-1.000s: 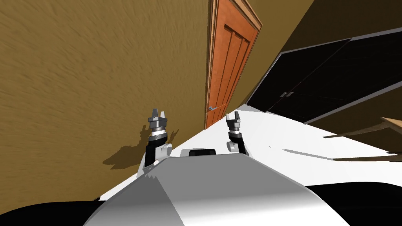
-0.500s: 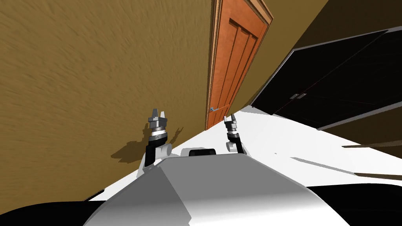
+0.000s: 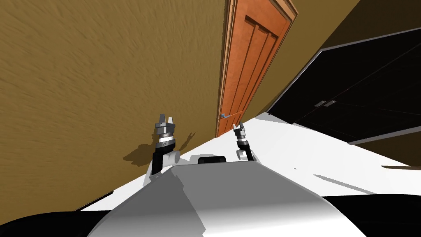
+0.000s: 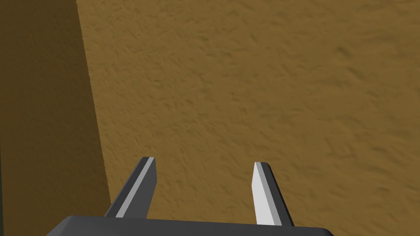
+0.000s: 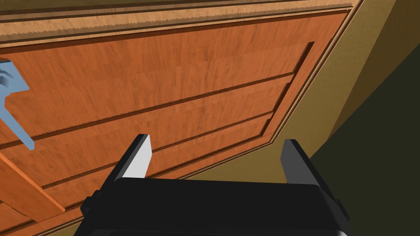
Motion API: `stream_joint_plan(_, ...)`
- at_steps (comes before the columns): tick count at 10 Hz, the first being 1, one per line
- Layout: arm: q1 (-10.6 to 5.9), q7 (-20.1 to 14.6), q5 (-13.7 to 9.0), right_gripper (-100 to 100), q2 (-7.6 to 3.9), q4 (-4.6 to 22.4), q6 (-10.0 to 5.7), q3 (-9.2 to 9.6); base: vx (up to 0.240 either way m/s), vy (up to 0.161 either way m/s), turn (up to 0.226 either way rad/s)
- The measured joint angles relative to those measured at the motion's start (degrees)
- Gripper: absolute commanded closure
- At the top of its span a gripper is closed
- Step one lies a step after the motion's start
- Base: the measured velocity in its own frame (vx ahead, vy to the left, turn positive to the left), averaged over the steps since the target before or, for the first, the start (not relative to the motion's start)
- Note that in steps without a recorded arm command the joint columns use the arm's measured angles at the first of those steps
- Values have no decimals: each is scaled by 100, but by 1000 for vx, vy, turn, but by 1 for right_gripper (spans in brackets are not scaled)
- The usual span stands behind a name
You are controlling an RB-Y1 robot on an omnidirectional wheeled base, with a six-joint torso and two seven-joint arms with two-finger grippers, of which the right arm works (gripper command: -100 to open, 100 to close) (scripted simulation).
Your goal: Pull the door open
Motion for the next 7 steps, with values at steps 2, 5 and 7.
stream_joint_plan(2, -112, -31, 3, -100, -71, 348, -71, 26, 65, -75, 133)
stream_joint_plan(5, -218, -92, -7, -100, -168, 710, -85, 32, 34, -57, 86)
stream_joint_plan(7, -301, -110, -2, -100, -202, 1013, -178, 53, 26, -52, 85)
